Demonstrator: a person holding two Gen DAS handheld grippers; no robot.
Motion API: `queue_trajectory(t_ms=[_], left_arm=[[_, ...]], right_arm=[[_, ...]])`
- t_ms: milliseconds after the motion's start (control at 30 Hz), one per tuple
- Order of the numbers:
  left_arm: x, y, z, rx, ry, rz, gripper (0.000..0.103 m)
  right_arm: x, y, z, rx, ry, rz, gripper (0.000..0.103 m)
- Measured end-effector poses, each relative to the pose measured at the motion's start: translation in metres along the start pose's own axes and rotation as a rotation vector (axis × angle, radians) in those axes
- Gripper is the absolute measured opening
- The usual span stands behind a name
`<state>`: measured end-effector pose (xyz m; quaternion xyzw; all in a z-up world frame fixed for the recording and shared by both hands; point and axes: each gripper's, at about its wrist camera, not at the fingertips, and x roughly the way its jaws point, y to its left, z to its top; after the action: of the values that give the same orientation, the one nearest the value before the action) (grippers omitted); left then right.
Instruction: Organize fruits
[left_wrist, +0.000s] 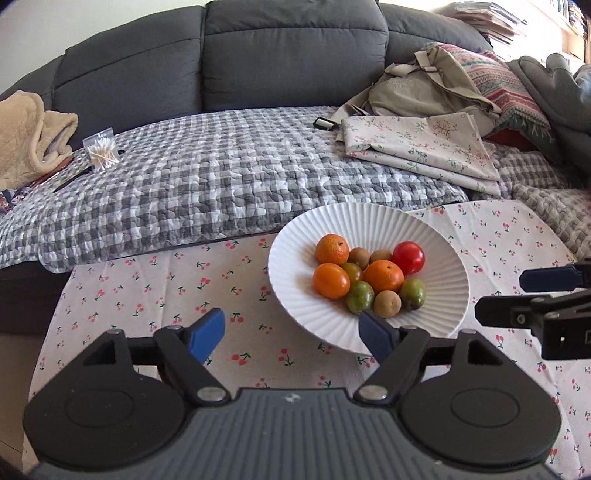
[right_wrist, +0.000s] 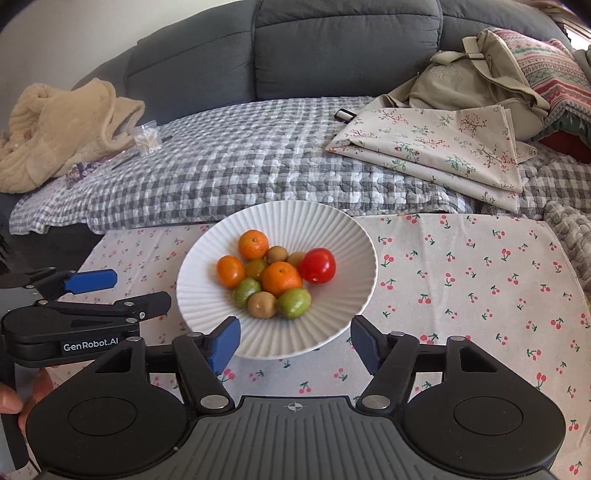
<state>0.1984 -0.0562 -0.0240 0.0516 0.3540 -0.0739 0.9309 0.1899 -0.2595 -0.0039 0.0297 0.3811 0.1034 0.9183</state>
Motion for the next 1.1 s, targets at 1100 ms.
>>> queue_trajectory(t_ms=[1100], left_arm=[[-0.113, 0.002, -0.053, -0.066, -0.043, 0.041, 0.102]], right_arm=[[-0.107, 0.056, -0.061, 0.028, -0.052, -0.063, 0.103]])
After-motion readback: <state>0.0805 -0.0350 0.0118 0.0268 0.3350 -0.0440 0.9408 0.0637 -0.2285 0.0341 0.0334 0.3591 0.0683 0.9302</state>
